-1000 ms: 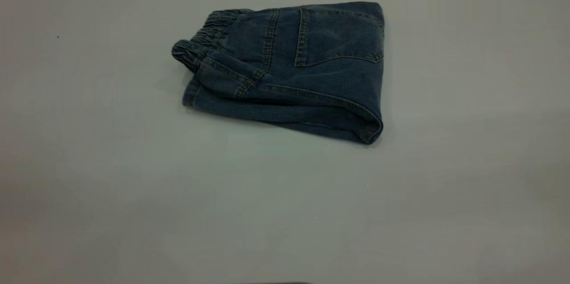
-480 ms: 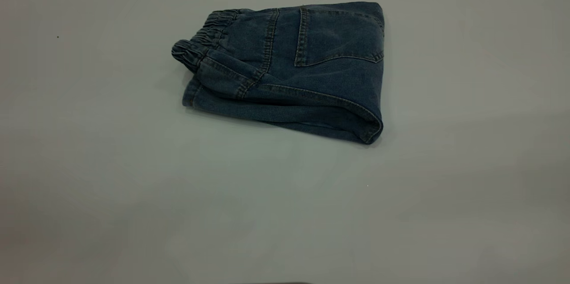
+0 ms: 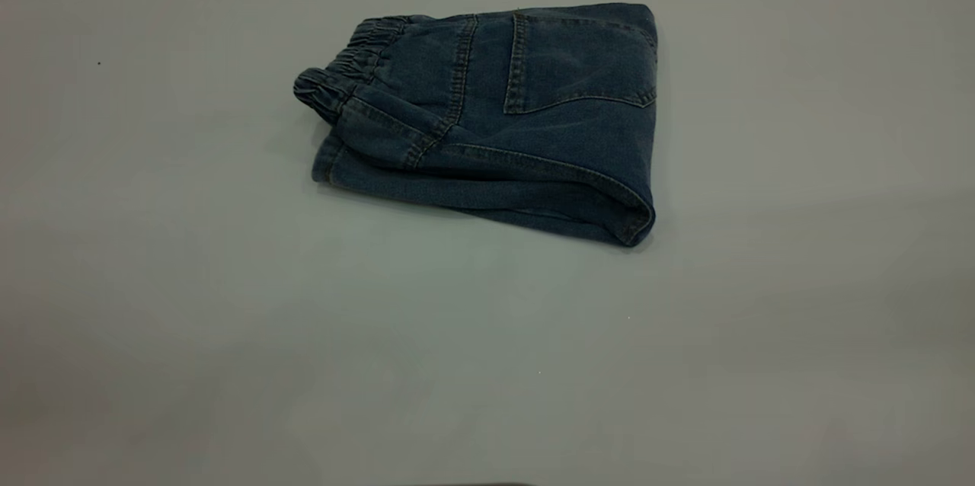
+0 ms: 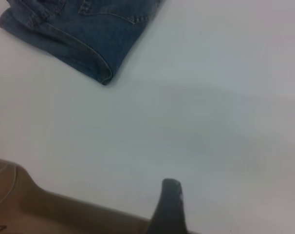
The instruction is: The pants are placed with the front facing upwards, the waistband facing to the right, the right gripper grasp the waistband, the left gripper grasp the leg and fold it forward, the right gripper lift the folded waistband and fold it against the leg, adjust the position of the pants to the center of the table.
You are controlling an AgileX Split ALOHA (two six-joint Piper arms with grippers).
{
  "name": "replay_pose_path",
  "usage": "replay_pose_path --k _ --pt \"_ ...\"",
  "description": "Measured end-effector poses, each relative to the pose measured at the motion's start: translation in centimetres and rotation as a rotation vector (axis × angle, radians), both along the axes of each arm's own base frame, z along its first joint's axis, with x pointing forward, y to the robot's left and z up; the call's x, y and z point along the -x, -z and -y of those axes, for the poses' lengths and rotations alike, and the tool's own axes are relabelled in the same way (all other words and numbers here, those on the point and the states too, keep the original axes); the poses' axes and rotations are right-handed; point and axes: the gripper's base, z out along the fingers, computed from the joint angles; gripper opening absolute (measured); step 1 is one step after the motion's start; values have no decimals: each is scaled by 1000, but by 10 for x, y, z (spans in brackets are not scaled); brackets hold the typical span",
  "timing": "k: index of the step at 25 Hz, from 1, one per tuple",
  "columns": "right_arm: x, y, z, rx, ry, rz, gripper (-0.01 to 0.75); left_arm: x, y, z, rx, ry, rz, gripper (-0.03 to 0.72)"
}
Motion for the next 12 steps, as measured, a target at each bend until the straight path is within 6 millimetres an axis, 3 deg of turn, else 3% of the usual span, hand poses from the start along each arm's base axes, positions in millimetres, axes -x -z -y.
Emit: replay_pose_path --k 5,12 --pt "0 0 0 0 0 1 568 -1 0 -1 -1 -40 2 244" --pt "0 0 0 -2 0 0 568 -6 0 -7 0 -430 2 244"
